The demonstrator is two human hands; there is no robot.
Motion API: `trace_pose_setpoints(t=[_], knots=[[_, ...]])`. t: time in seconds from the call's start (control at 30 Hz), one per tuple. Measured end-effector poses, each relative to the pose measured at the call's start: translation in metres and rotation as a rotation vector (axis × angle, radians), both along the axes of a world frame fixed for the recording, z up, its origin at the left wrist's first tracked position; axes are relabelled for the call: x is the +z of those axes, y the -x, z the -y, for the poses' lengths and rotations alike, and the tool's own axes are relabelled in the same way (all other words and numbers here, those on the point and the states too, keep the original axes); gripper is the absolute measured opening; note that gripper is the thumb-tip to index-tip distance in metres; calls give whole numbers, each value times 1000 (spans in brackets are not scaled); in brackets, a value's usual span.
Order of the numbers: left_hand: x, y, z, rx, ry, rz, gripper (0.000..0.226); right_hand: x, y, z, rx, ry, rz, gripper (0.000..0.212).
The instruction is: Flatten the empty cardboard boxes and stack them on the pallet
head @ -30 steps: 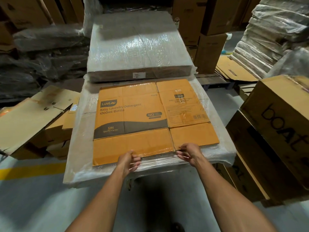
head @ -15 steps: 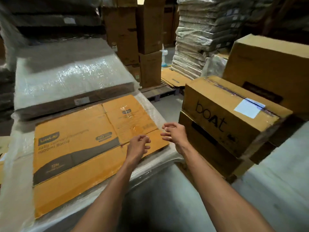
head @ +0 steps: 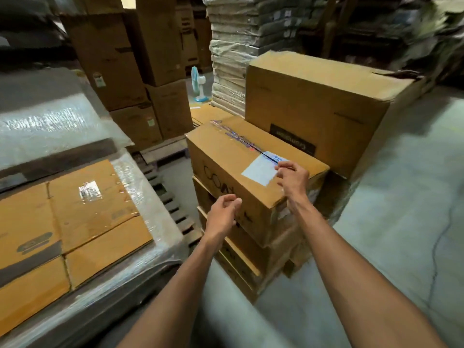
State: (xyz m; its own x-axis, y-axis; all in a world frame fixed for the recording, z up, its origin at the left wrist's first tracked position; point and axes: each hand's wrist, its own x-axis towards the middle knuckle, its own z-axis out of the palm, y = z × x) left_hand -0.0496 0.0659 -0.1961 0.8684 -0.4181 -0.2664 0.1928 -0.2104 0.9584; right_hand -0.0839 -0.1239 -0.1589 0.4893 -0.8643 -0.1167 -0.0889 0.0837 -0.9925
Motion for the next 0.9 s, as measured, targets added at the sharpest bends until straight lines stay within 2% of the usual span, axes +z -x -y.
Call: trace_pose_setpoints(t=[0.1, 0.23, 0.5, 0.6, 0.63, 0.73, 0.77, 0.9], knots=[[-6, 11, 46, 48, -32, -30, 52, -6, 17, 65, -73, 45, -66, 17], [-10, 17, 80, 104, -47, -135, 80, -17, 29, 119, -54, 7, -159, 39], [-20, 25, 107, 124, -73, -233, 99, -42, 23, 167, 47, -41, -287, 63], [-27, 26, 114, 96, -68, -231, 122, -47, 16, 175, 65, -45, -341, 61], [-33, 26, 115, 85, -83, -232, 123, -50, 14, 177, 63, -47, -348, 60], [-31, 30, 118, 71, -81, -214, 87, -52, 11, 178, 39, -59, -359, 58], [-28, 31, 119, 79, -75, -211, 90, -53, 10, 176, 37, -61, -362, 61], [-37, 32, 119, 166, -13, -222, 133, -57, 6, 173, 72, 12, -421, 74]])
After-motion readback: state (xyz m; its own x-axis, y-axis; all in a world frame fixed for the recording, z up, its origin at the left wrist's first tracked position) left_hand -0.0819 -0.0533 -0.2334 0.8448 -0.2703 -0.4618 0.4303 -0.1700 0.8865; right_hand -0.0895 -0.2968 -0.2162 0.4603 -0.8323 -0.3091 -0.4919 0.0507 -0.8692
